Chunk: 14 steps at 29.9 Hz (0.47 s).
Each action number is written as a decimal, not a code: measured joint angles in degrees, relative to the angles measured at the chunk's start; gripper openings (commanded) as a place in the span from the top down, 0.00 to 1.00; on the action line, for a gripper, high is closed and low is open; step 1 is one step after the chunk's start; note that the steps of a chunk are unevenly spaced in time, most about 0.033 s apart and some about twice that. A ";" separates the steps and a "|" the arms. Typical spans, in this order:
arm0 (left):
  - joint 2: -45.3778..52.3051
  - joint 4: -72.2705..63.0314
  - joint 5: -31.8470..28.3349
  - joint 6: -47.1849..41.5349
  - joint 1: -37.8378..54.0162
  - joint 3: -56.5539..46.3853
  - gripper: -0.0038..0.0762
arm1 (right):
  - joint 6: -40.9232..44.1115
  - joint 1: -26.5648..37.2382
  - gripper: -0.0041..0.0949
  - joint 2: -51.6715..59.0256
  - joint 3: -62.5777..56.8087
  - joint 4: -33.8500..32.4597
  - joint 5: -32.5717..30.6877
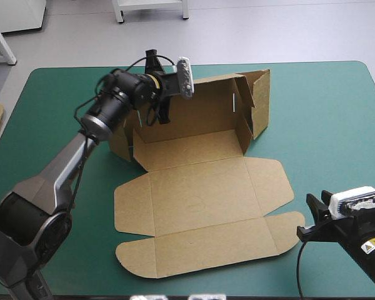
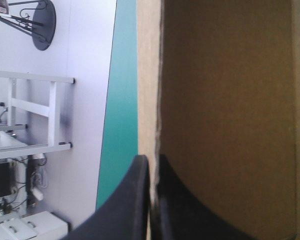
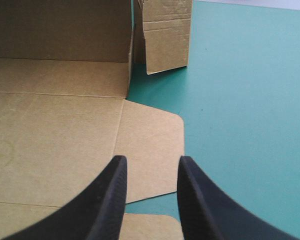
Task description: Fold the box
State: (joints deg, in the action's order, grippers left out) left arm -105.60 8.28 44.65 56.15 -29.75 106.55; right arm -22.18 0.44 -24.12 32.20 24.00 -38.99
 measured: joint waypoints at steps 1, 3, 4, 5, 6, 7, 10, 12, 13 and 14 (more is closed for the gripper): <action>0.33 3.72 -1.31 -3.03 -2.00 -1.39 0.96 | 1.28 0.00 0.64 -0.77 0.00 0.00 0.06; 1.38 10.87 -4.65 -9.03 -5.65 -4.79 0.96 | 3.59 0.00 0.64 -2.24 0.00 -0.50 0.00; 2.24 14.28 -6.49 -11.94 -7.29 -7.05 0.96 | 4.84 0.00 0.64 -3.30 0.31 -1.36 -0.42; 3.26 16.98 -7.91 -14.31 -8.48 -9.50 0.96 | 6.00 0.00 0.64 -4.07 0.63 -2.15 -0.85; 4.45 20.46 -9.77 -17.68 -9.78 -12.17 0.96 | 7.04 0.00 0.64 -5.01 1.20 -3.34 -1.49; 5.76 24.19 -11.67 -21.33 -10.91 -15.03 0.96 | 8.04 0.00 0.64 -5.96 1.95 -4.81 -2.20; 9.43 36.44 -16.28 -32.63 -13.46 -23.36 0.96 | 11.34 0.00 0.64 -8.41 4.80 -9.72 -4.33; 11.39 46.79 -18.37 -42.27 -14.86 -28.30 0.96 | 13.70 0.00 0.64 -10.02 7.46 -13.68 -5.53; 12.29 52.26 -18.88 -47.45 -15.63 -30.72 0.96 | 14.91 0.00 0.64 -10.85 8.97 -15.41 -6.06; 12.83 56.57 -18.88 -51.59 -16.43 -32.47 0.96 | 15.97 0.00 0.64 -11.56 10.27 -16.56 -6.56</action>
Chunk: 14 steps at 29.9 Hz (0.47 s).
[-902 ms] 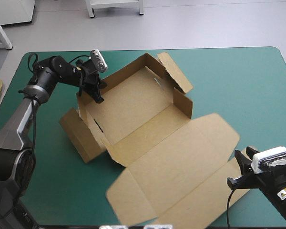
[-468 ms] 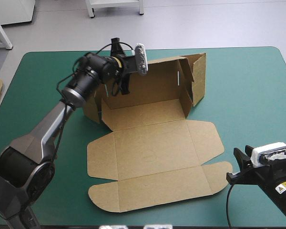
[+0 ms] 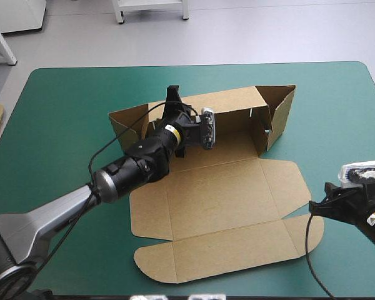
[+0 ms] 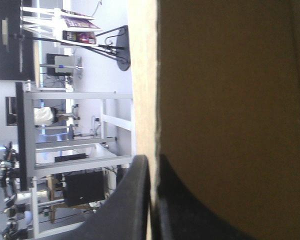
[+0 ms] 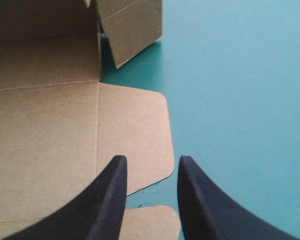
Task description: Fold the box
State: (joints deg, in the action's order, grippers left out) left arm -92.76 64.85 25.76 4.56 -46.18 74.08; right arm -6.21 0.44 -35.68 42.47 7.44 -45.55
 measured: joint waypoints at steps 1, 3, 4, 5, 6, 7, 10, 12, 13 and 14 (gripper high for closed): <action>0.54 5.14 0.56 -4.94 -0.87 -1.87 0.96 | 0.93 0.00 0.64 -0.98 1.74 -1.10 -0.75; 0.86 12.74 2.32 -12.16 -2.29 -4.71 0.96 | 2.24 0.00 0.64 -3.03 5.27 -1.92 -2.66; 0.86 15.44 2.93 -14.63 -2.84 -5.62 0.96 | 2.58 0.00 0.64 -4.39 7.33 -1.92 -3.93; 0.86 17.05 3.04 -16.24 -3.17 -6.19 0.96 | 2.77 0.00 0.64 -5.82 9.39 -1.59 -5.21; 0.86 18.02 3.04 -17.53 -3.29 -6.47 0.96 | 2.77 0.00 0.64 -7.29 11.42 -1.08 -6.46; 0.86 18.60 2.92 -18.39 -3.29 -6.53 0.96 | 2.70 0.00 0.64 -8.86 13.34 -0.62 -7.73; 0.86 19.35 2.90 -20.37 -3.29 -6.60 0.96 | 2.44 0.00 0.64 -13.63 17.79 -0.01 -9.97; 0.86 19.67 3.16 -22.43 -3.29 -6.73 0.96 | 1.83 0.00 0.64 -17.08 19.96 0.28 -10.47; 0.86 20.17 3.36 -23.32 -3.29 -6.93 0.96 | 1.50 0.00 0.64 -18.42 20.60 0.47 -10.50; 0.86 21.30 3.51 -24.27 -3.34 -7.29 0.96 | 0.89 0.00 0.64 -20.09 21.23 1.07 -10.50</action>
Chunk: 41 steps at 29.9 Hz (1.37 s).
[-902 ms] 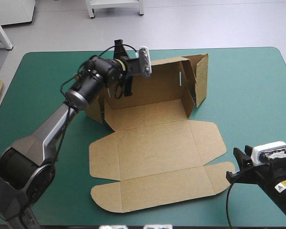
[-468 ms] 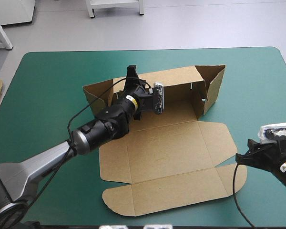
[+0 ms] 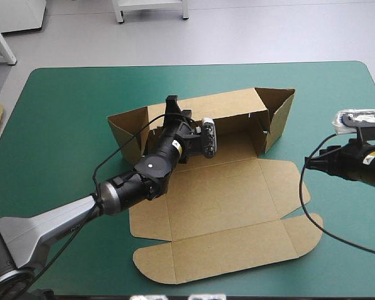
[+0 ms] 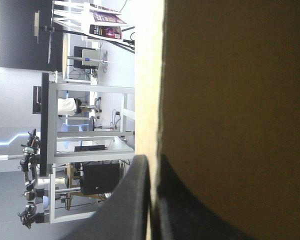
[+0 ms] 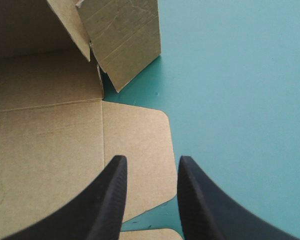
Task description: Fold the box
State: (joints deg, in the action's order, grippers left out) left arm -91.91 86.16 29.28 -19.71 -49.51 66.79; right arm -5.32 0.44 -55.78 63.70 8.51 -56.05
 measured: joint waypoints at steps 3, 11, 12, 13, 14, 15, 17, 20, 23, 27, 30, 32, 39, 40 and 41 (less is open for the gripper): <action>0.05 5.27 0.11 -3.69 -0.07 -1.75 0.96 | -1.83 0.00 0.64 -4.27 0.69 2.83 0.34; 0.05 12.42 1.02 -10.33 -0.07 -3.95 0.96 | -5.22 0.00 0.64 -10.95 0.78 10.70 3.29; 0.05 12.37 1.07 -10.63 -0.09 -3.95 0.96 | -5.21 0.00 0.64 -11.11 0.78 12.20 4.05; 0.05 12.11 1.06 -10.80 -0.14 -3.95 0.96 | -5.24 0.00 0.64 -11.11 0.78 13.11 4.61; 0.05 11.70 1.06 -10.94 -0.13 -3.95 0.96 | -5.29 0.00 0.64 -11.11 0.80 14.11 5.20; 0.05 11.44 1.06 -10.94 -0.13 -3.95 0.96 | -5.35 0.00 0.64 -11.15 1.04 14.71 5.56; 0.05 11.32 1.06 -10.94 -0.13 -3.95 0.96 | -5.35 0.00 0.64 -11.55 1.87 15.35 5.83; 0.05 11.25 1.06 -10.96 -0.13 -3.95 0.96 | -6.25 0.00 0.64 -13.46 4.55 15.55 6.02; 0.05 11.25 1.06 -10.96 -0.13 -3.95 0.96 | -7.08 0.00 0.64 -17.86 10.36 15.50 6.13; 0.05 11.25 1.06 -10.91 -0.13 -3.95 0.96 | -7.50 0.00 0.64 -26.19 22.32 15.50 5.55; 0.05 11.25 1.06 -10.91 -0.13 -3.95 0.96 | -7.50 0.00 0.64 -32.84 31.16 15.55 2.99; 0.05 11.25 1.06 -10.91 -0.13 -3.95 0.96 | -7.51 -0.04 0.64 -37.53 36.72 15.79 1.92; 0.05 11.25 1.06 -10.91 -0.13 -3.95 0.96 | -7.46 -0.11 0.64 -51.84 53.86 15.83 -0.95; 0.05 11.25 1.06 -10.91 -0.13 -3.95 0.96 | -7.38 -0.11 0.64 -54.27 56.47 15.86 -2.22; 0.05 11.25 1.06 -10.91 -0.13 -3.95 0.96 | -7.24 -0.11 0.64 -55.87 58.04 15.86 -3.05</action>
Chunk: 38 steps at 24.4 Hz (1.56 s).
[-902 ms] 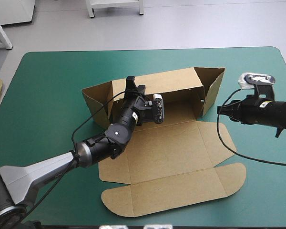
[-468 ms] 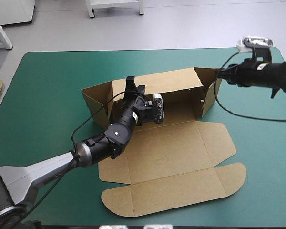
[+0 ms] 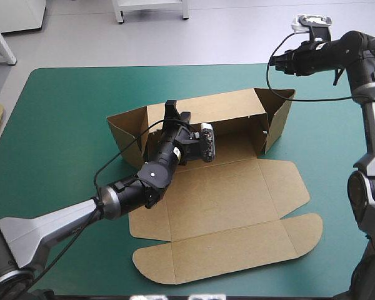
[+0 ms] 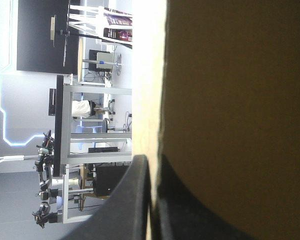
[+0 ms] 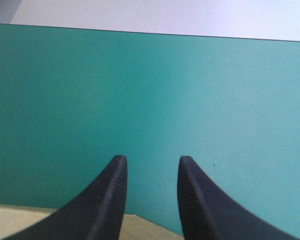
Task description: Fold the box
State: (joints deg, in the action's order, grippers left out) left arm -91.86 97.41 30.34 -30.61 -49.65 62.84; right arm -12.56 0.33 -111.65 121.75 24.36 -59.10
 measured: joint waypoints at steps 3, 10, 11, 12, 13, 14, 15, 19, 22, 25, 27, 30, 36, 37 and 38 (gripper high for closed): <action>0.01 -0.05 0.00 0.00 0.00 0.00 0.96 | 1.07 0.00 0.64 -6.23 5.85 -0.69 -4.43; 0.07 -0.06 0.00 0.00 0.00 0.00 0.96 | 1.02 0.00 0.64 -9.26 8.30 -2.08 -11.71; 0.07 -0.06 0.00 0.00 0.00 0.00 0.96 | 0.96 0.00 0.64 -9.26 8.30 -2.12 -12.05; 0.12 -0.06 0.00 0.00 0.00 -0.01 0.96 | 0.59 -0.17 0.65 -9.26 8.04 -2.12 -12.18; 0.12 -0.06 0.00 0.00 0.00 -0.01 0.96 | 0.38 -0.31 0.66 -9.26 7.83 -2.45 -12.23; 0.12 -0.11 0.00 0.00 0.00 -0.01 0.96 | 0.16 -0.73 0.66 -9.09 7.21 -2.69 -12.23; 0.12 -0.11 0.00 0.00 0.00 -0.01 0.96 | -0.02 -0.92 0.66 -8.94 6.80 -2.69 -12.23; 0.19 -0.11 0.02 0.05 0.00 -0.11 0.96 | -1.32 -1.82 0.66 -6.62 2.91 -2.85 -12.17; 0.19 0.18 0.02 0.11 0.00 -0.11 0.96 | -1.92 -1.88 0.66 -4.40 -0.86 -2.90 -12.11; 0.19 0.77 0.14 0.16 0.00 -0.23 0.96 | -3.39 -1.99 0.66 -1.29 -6.42 -2.90 -12.06; 0.19 1.03 0.14 0.16 0.00 -0.29 0.96 | -4.34 -1.99 0.66 0.60 -9.55 -2.83 -11.74; 0.19 1.17 0.20 0.16 0.00 -0.29 0.96 | -5.84 -2.11 0.66 3.96 -14.89 -2.36 -8.19; 0.19 1.21 0.20 0.16 0.00 -0.29 0.96 | -14.13 -2.11 0.66 12.11 -29.36 3.76 4.16; 0.19 1.21 0.20 0.16 0.00 -0.29 0.96 | -16.29 -2.17 0.66 13.70 -32.55 5.32 6.59; 0.19 1.21 0.20 0.16 0.00 -0.29 0.96 | -18.90 -2.17 0.66 15.29 -35.85 7.23 9.06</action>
State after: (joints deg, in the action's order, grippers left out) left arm -91.68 98.63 30.54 -30.46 -49.65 62.55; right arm -31.46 -1.84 -96.36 85.90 31.59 -50.04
